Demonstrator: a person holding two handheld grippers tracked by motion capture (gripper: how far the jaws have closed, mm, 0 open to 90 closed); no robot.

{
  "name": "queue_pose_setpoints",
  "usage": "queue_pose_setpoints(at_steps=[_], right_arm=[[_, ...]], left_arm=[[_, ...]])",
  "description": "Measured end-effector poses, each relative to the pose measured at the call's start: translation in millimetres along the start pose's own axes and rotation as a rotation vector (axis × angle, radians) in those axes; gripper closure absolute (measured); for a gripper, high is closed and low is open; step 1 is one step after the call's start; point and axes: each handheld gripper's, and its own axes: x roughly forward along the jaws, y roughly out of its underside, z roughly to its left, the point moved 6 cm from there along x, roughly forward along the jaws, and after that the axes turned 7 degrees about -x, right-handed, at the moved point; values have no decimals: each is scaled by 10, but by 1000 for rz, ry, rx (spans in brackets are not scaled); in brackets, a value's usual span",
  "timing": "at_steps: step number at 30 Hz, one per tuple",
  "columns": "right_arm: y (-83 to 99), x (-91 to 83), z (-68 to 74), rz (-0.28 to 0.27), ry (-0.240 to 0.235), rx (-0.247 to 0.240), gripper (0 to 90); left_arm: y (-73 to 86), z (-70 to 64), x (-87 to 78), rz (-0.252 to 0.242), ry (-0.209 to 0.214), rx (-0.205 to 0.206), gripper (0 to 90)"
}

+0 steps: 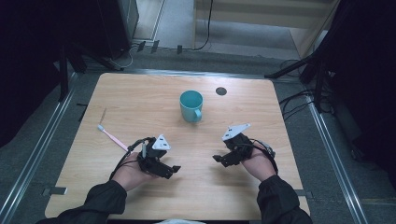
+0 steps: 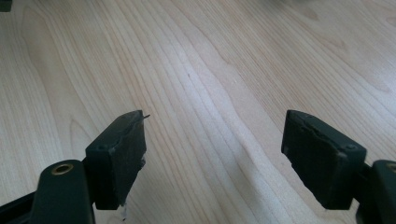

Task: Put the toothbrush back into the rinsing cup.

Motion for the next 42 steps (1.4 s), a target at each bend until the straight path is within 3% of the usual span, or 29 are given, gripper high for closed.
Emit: queue_pose_setpoints(at_steps=[6, 7, 9, 11, 12, 13, 14, 17, 18, 22, 25, 33, 35, 42], right_arm=[[13, -14, -13, 1, 2, 4, 219], [21, -14, -17, 4, 2, 4, 219], [22, -14, -22, 3, 3, 1, 219], [21, -13, -25, 2, 4, -1, 219], [21, -13, -25, 2, 4, -1, 219], [22, -12, -25, 3, 3, -2, 219], [23, -12, -21, 7, 3, 3, 219], [22, -15, -12, 12, 4, 4, 219], [18, -14, -10, 10, 4, -9, 219], [10, -5, -9, 14, 3, -13, 219], [2, 13, -8, 20, -2, -26, 219], [-12, 34, 10, 31, -9, -41, 219], [-14, 40, 8, 34, -9, -42, 219], [-23, 51, 8, 36, -12, -54, 219]], left_arm=[[-1, -1, 36, 19, -12, -8, 136], [1, -2, 15, 20, 10, -2, 135], [-7, 0, 1, 16, 7, -11, 138], [-17, 49, -65, 49, -7, -53, 373], [-17, 49, -65, 49, -7, -53, 410], [-21, 88, -81, 45, -14, -97, 410], [-14, 114, -91, 49, -19, -114, 432], [14, 194, -121, 53, -28, -140, 479], [25, 230, -148, 47, -26, -170, 528], [35, 264, -175, 32, -24, -188, 551], [48, 308, -210, 31, -21, -255, 560], [58, 360, -270, 18, -42, -251, 567], [45, 372, -301, 16, -44, -261, 620], [45, 421, -357, 25, -50, -283, 660]])
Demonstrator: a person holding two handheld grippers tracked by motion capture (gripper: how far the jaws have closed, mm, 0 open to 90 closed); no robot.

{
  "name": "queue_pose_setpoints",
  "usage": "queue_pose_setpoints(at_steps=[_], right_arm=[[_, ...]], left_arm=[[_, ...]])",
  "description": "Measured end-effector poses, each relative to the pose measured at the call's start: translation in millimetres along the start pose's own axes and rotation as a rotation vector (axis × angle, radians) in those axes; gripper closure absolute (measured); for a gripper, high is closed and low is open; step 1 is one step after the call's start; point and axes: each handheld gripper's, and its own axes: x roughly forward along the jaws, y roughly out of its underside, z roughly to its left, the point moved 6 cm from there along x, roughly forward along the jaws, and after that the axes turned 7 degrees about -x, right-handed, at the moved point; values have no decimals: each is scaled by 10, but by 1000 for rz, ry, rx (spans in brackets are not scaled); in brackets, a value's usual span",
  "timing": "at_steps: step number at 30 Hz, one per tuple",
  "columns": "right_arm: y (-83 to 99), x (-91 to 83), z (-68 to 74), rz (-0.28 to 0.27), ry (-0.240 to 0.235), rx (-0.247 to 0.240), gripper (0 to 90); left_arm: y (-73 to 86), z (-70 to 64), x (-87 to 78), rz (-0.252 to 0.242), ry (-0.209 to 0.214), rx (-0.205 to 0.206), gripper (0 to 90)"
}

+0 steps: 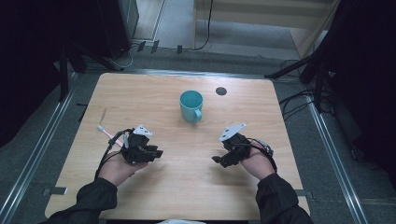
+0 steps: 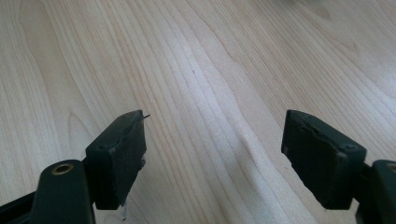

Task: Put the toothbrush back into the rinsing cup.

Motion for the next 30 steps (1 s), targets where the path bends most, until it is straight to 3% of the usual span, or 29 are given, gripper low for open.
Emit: queue_pose_setpoints(at_steps=[7, 16, 24, 30], right_arm=[[-1, 4, 4, 4, -7, -1, 219], [-3, 1, 4, 3, -6, -2, 219], [-7, 2, 9, 2, -5, -3, 220], [-6, 4, 10, 4, -7, -4, 219]], left_arm=[[-23, 99, -61, 9, -23, -42, 705], [-42, 209, -118, 30, -41, -63, 804], [-57, 445, -179, 27, -82, -112, 888], [-34, 527, -188, 47, -95, -127, 893]])
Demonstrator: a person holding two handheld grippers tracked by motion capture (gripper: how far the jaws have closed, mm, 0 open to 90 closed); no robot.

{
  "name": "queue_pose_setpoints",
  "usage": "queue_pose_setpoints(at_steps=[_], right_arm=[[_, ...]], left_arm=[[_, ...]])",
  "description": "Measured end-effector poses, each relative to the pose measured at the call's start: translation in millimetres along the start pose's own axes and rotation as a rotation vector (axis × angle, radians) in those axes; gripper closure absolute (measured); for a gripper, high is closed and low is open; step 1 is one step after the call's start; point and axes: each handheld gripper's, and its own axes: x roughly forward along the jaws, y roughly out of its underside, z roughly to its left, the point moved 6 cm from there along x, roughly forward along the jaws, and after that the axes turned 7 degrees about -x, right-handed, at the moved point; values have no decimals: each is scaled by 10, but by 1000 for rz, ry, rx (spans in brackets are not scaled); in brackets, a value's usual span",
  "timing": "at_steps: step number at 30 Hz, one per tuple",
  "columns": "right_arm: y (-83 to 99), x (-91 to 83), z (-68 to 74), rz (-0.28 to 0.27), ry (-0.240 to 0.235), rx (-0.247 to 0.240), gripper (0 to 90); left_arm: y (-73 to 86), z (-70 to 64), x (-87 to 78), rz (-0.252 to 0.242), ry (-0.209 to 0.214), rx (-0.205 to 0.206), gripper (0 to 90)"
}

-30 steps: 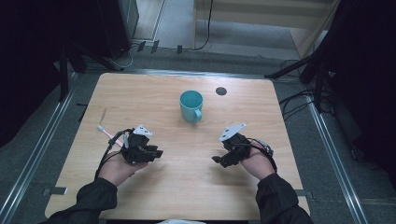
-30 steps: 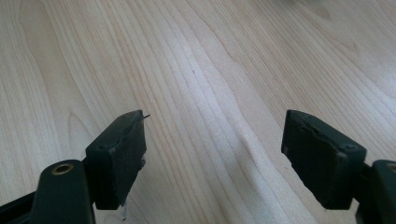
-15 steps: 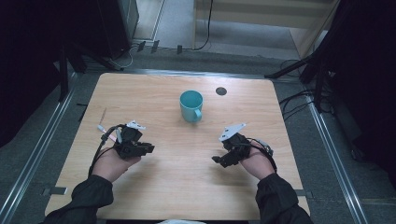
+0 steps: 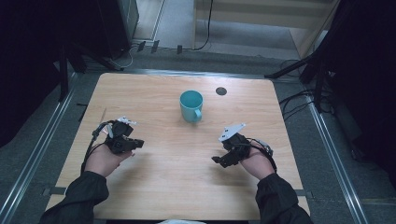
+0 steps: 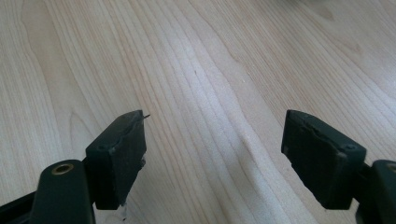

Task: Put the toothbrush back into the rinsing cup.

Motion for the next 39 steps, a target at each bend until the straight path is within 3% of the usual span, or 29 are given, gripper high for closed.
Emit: queue_pose_setpoints(at_steps=[6, 9, 17, 19, 39], right_arm=[[2, 5, 3, 1, -1, -2, 219], [4, 12, 6, 7, -5, -7, 219], [-2, 12, 5, 6, -2, -12, 220], [-6, 11, 8, 6, -2, -14, 220], [-40, 52, 7, 15, -15, -33, 219]], left_arm=[[28, 159, 30, 30, -17, -38, 892], [49, 260, 62, 51, -21, -76, 892], [98, 383, 118, 69, -28, -102, 892], [126, 456, 130, 71, -31, -134, 892], [214, 547, 145, 91, -57, -148, 888]])
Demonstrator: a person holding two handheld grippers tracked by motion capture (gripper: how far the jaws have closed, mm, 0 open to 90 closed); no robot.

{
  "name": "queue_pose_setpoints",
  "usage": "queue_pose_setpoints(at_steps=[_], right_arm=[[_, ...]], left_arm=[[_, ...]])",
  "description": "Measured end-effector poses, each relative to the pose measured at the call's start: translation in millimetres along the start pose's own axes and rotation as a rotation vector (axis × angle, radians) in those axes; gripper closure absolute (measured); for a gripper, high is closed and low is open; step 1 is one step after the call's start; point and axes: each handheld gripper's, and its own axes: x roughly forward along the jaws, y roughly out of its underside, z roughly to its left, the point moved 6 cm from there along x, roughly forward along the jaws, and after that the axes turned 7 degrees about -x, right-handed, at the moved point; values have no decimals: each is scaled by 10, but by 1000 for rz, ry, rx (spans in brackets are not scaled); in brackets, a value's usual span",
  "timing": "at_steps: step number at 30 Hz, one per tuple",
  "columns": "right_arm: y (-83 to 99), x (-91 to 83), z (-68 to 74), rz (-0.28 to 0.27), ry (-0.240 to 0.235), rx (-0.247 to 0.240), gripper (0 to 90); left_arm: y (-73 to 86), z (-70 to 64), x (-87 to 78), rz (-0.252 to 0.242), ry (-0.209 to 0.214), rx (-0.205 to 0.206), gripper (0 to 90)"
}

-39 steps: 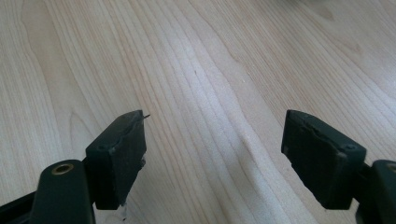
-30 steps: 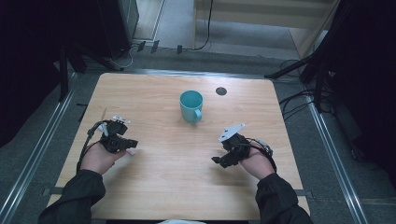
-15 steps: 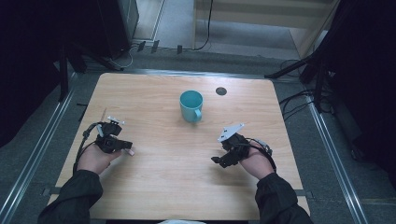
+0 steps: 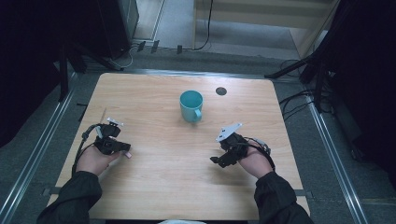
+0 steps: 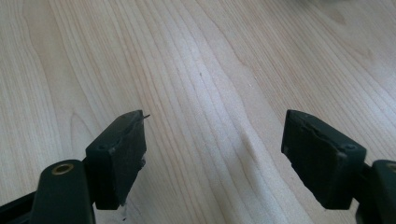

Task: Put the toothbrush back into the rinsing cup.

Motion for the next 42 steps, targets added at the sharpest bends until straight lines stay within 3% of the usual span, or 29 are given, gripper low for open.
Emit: queue_pose_setpoints(at_steps=[16, 22, 26, 42], right_arm=[[-32, 23, 0, 11, -8, -1, 219], [-44, 35, -1, 10, -13, -10, 219], [-46, 41, 2, 17, -15, -10, 219], [-53, 62, 8, 25, -22, -18, 219]], left_arm=[[163, 214, -120, 32, -13, -65, 880], [196, 286, -172, 16, -17, -103, 879], [234, 330, -182, 38, -21, -102, 877], [333, 522, -317, 23, -36, -172, 866]])
